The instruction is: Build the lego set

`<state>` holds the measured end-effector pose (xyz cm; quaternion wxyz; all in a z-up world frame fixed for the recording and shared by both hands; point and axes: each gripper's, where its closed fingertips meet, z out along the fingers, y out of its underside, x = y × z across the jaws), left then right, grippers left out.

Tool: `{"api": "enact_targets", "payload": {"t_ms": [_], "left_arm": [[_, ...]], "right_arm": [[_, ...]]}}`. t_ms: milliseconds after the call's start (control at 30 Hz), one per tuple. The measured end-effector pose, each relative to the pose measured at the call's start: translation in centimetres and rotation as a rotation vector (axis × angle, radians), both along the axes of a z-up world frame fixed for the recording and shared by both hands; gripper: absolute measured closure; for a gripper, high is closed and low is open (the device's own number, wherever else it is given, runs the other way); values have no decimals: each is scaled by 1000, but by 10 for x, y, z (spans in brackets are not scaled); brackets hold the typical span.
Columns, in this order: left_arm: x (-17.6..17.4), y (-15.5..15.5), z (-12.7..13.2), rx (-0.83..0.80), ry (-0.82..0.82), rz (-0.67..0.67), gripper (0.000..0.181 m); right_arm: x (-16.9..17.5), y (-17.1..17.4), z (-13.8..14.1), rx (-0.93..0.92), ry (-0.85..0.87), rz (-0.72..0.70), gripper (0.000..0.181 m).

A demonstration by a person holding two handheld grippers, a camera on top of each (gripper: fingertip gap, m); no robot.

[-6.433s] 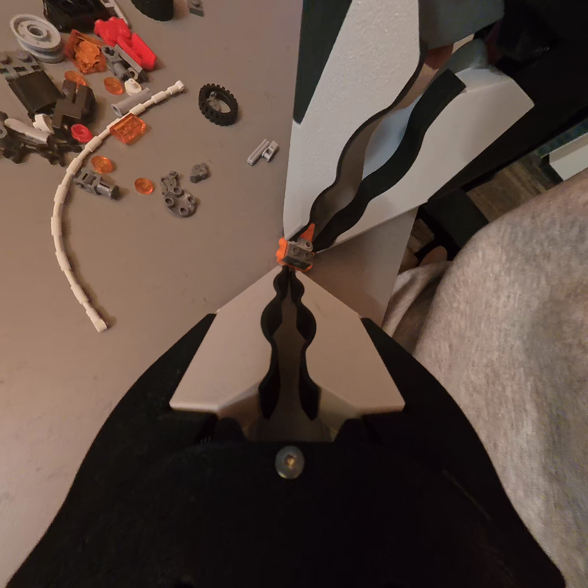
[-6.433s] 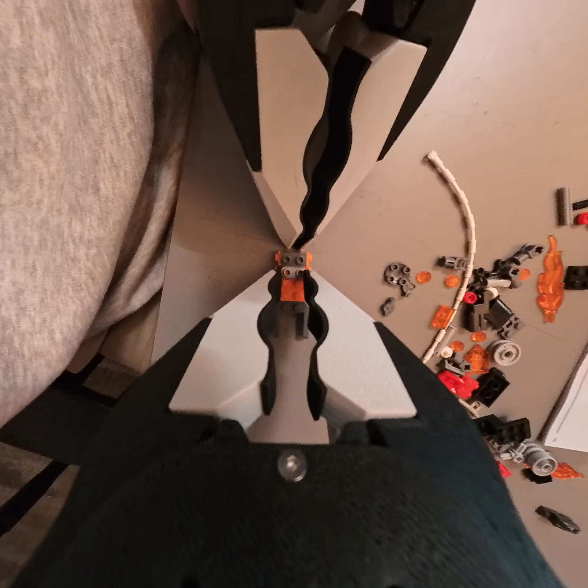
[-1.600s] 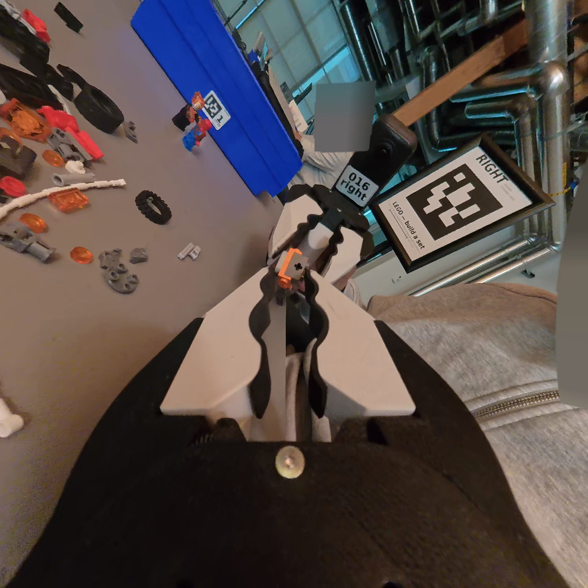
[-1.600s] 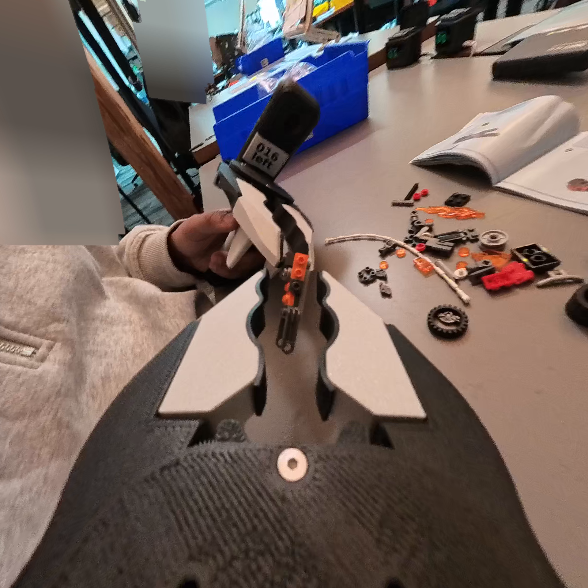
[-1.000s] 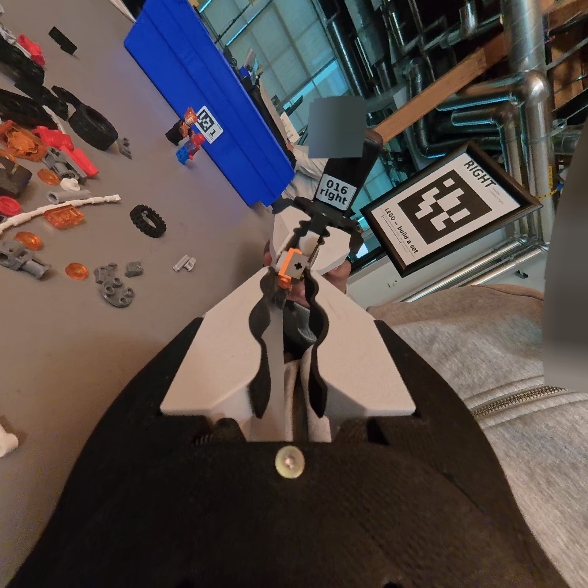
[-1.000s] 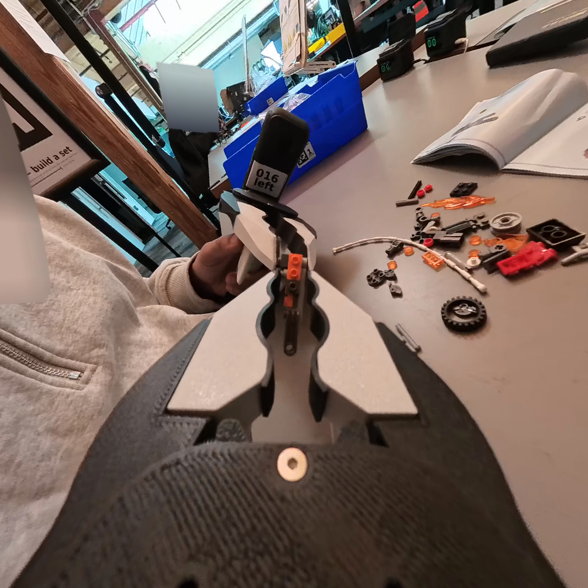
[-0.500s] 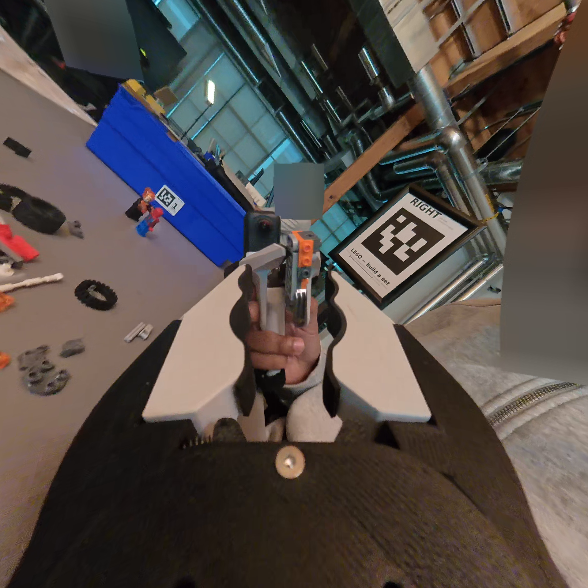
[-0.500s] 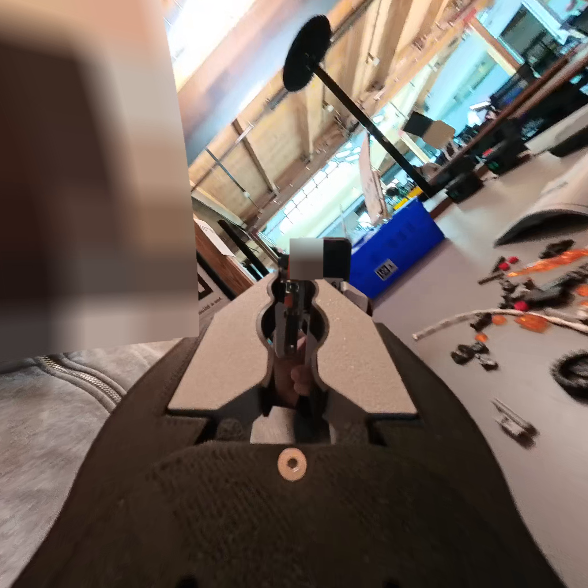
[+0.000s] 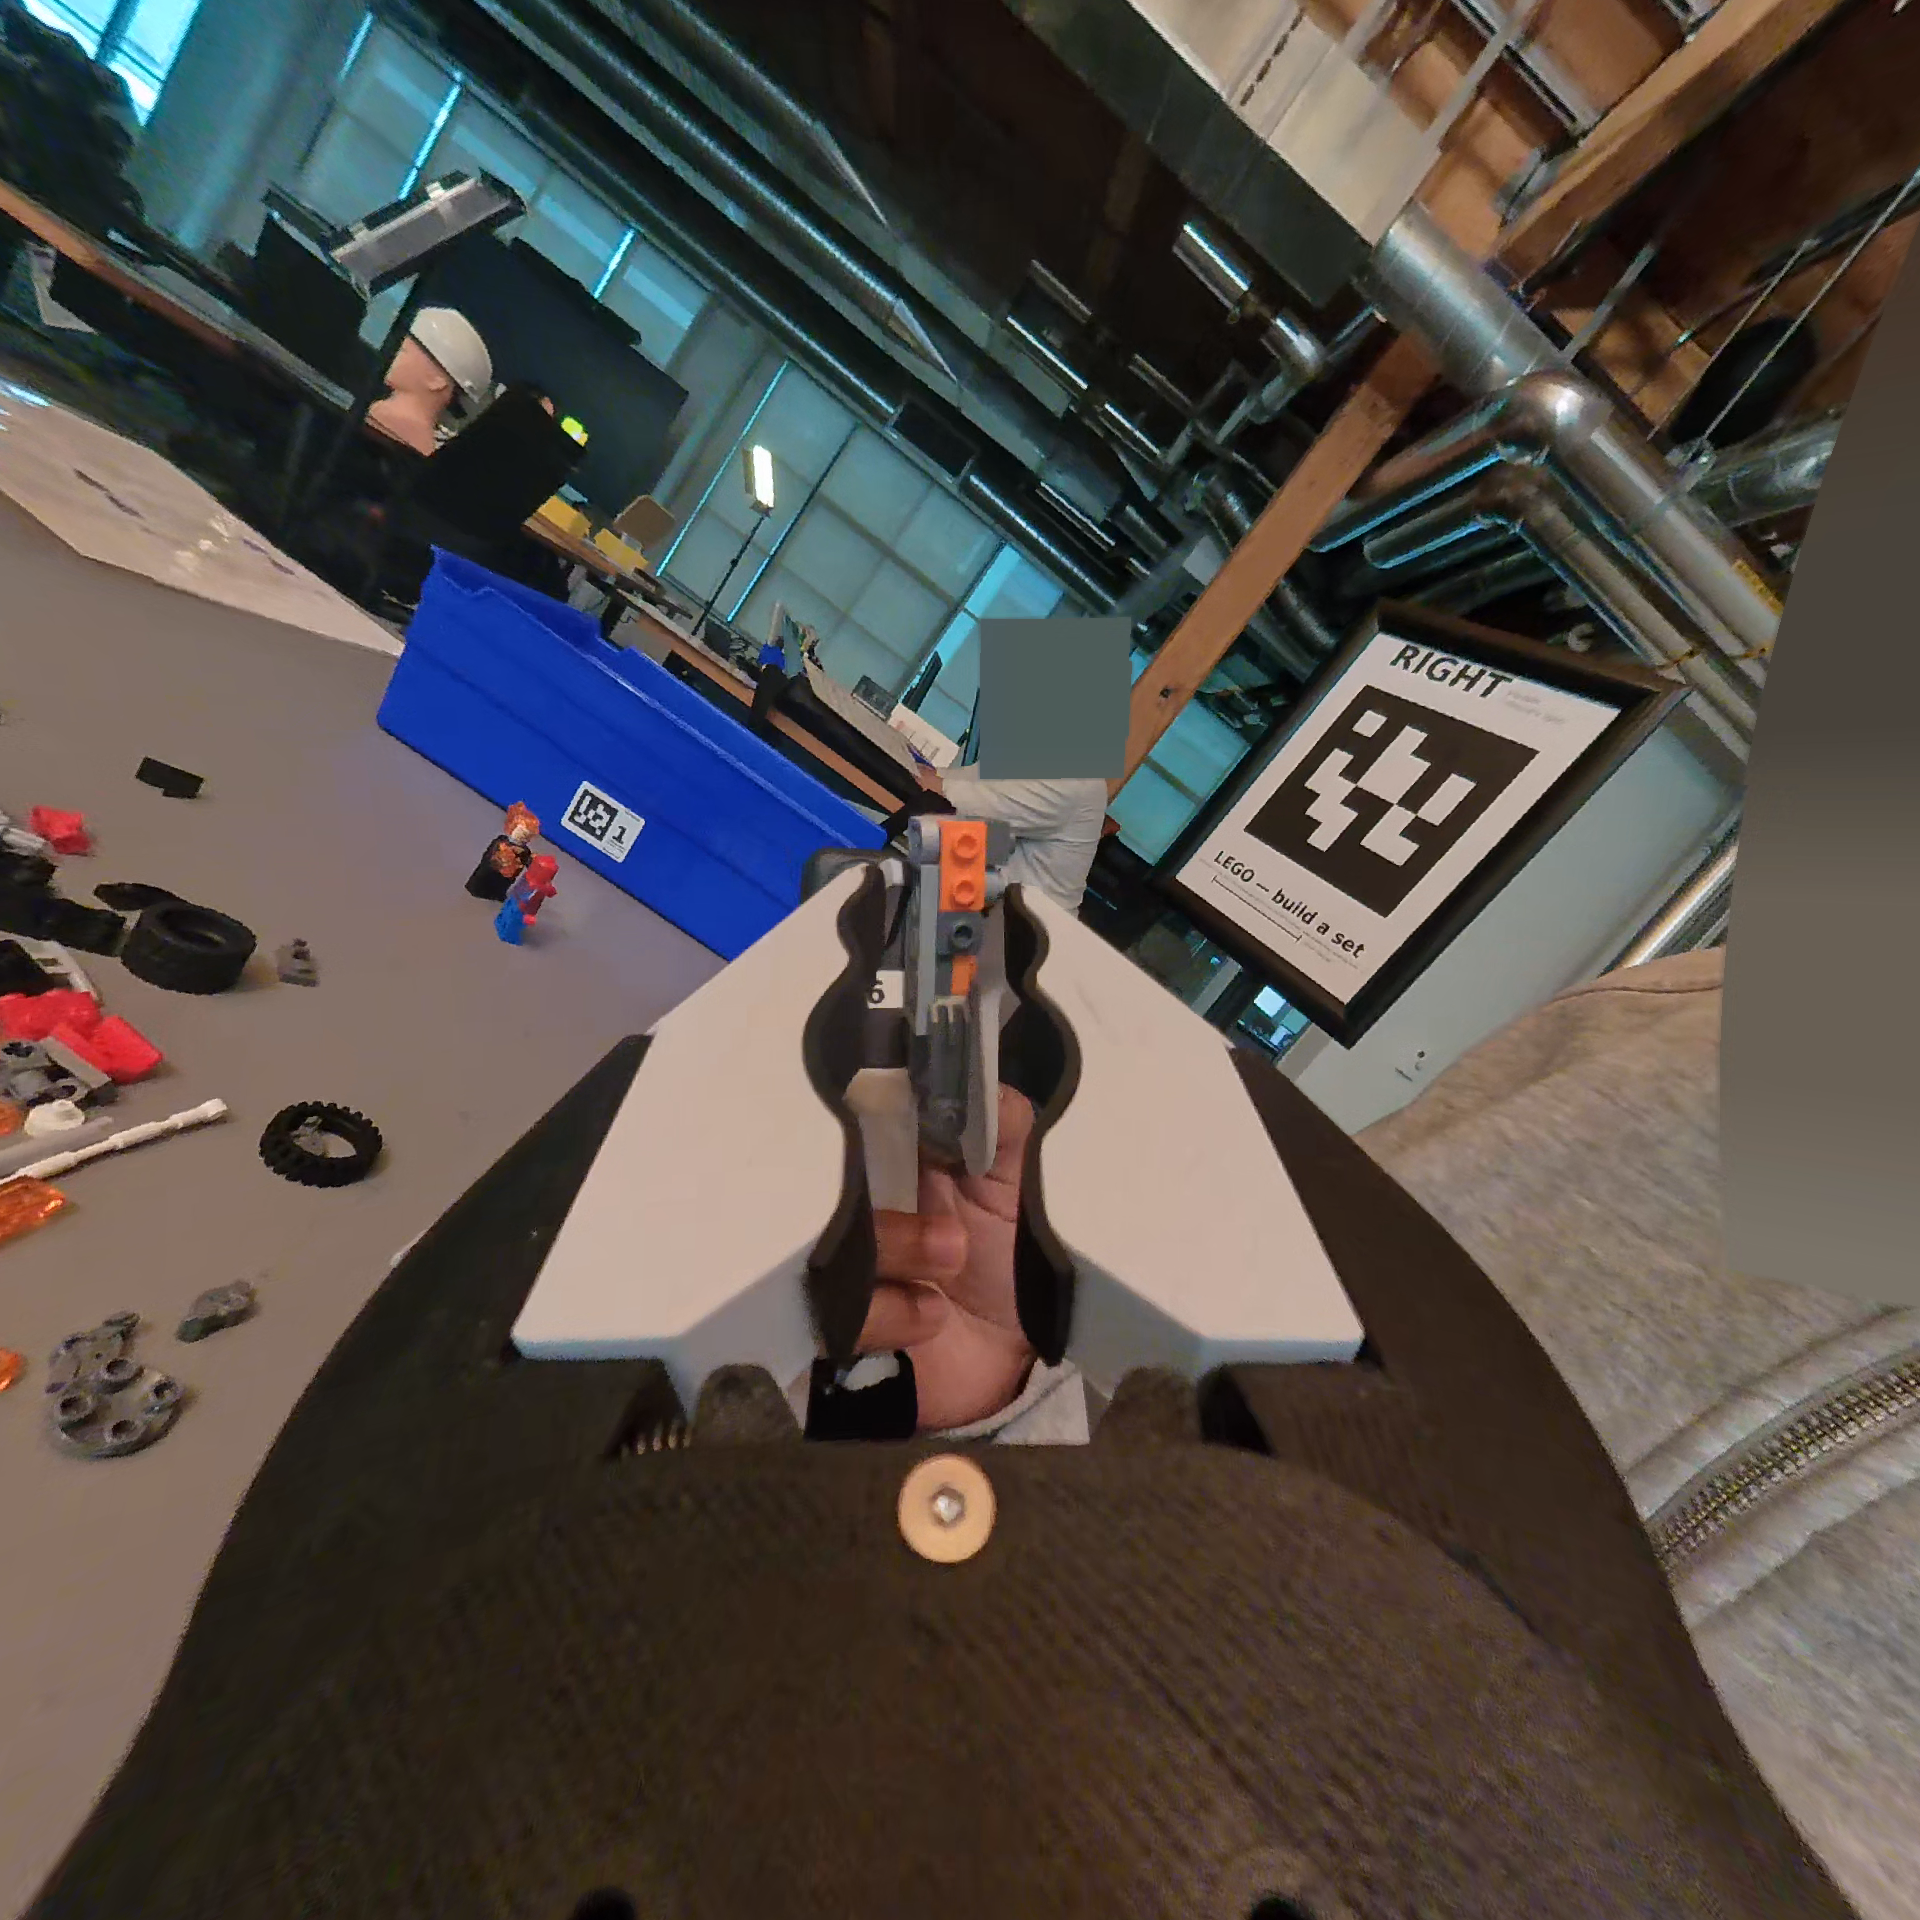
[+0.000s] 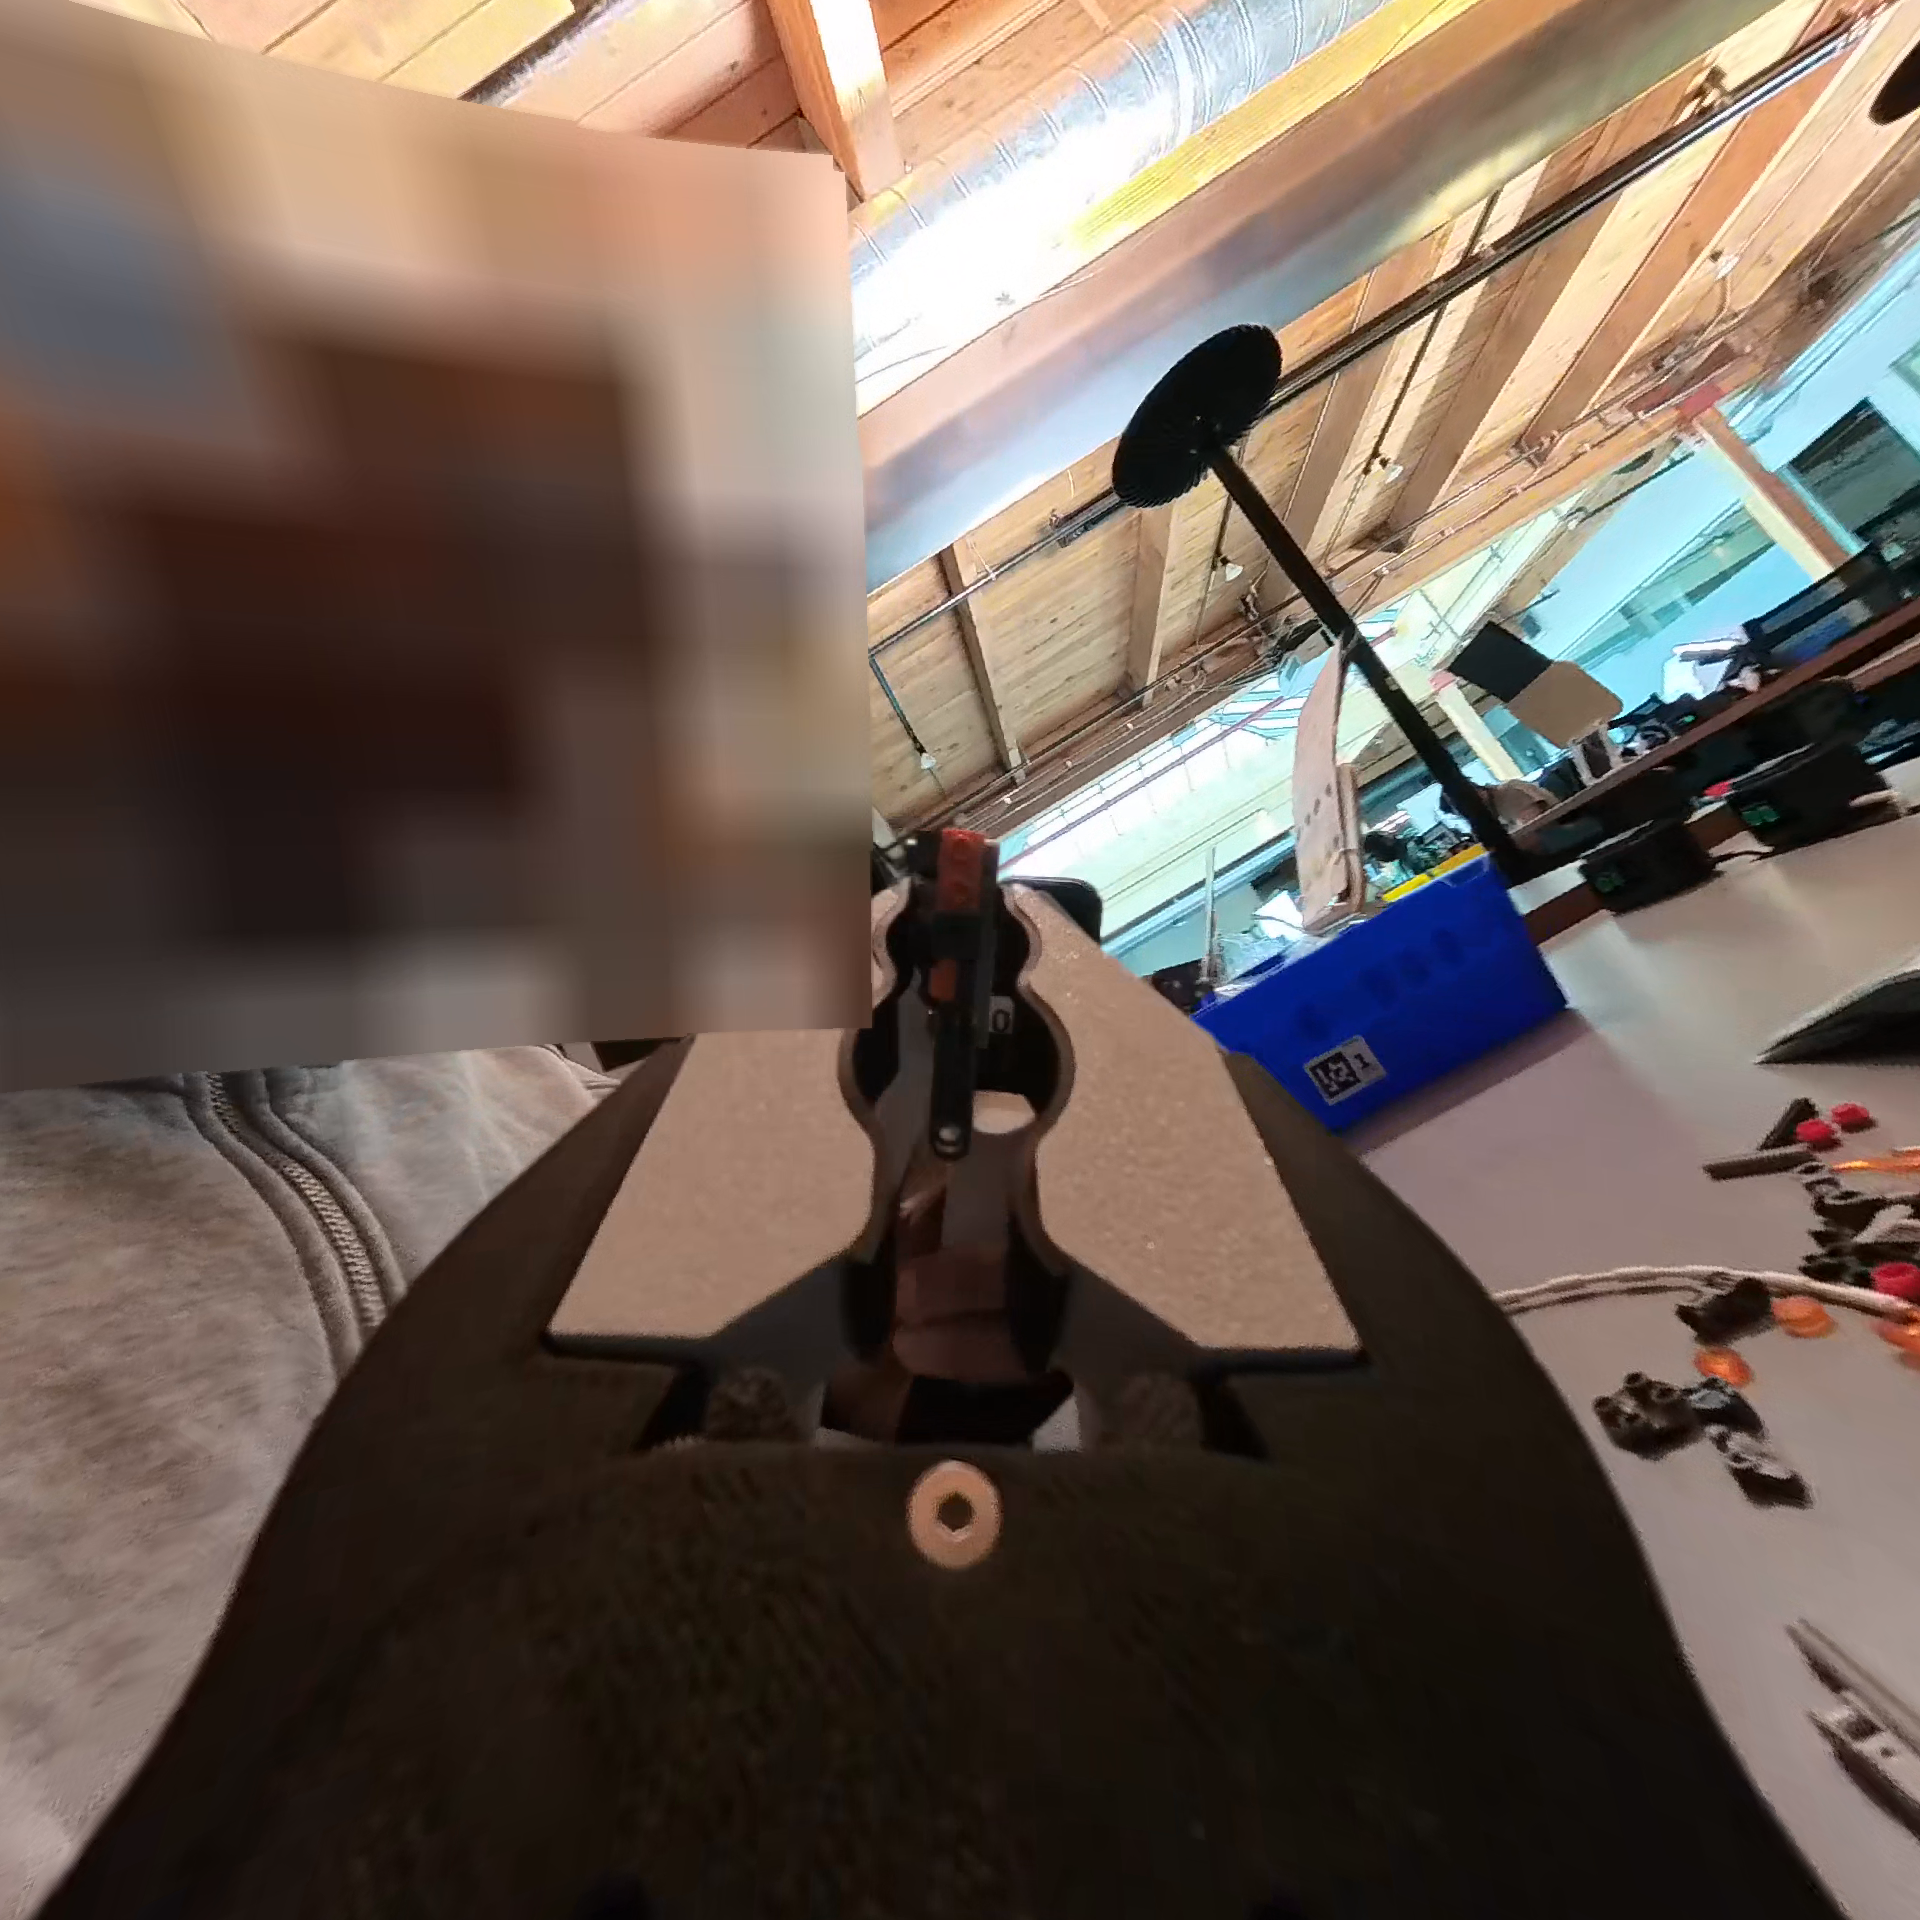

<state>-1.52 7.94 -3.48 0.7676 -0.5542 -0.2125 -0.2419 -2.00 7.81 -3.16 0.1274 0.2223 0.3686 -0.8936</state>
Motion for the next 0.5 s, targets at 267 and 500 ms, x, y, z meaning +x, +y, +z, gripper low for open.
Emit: {"api": "enact_targets", "payload": {"t_ms": [267, 500], "left_arm": [[2, -5, 1, 2, 39, 22, 169], [0, -7, 4, 48, -1, 17, 168]], "right_arm": [[1, -4, 0, 69, 45, -99, 169], [3, -7, -1, 121, 78, -157, 169]]}}
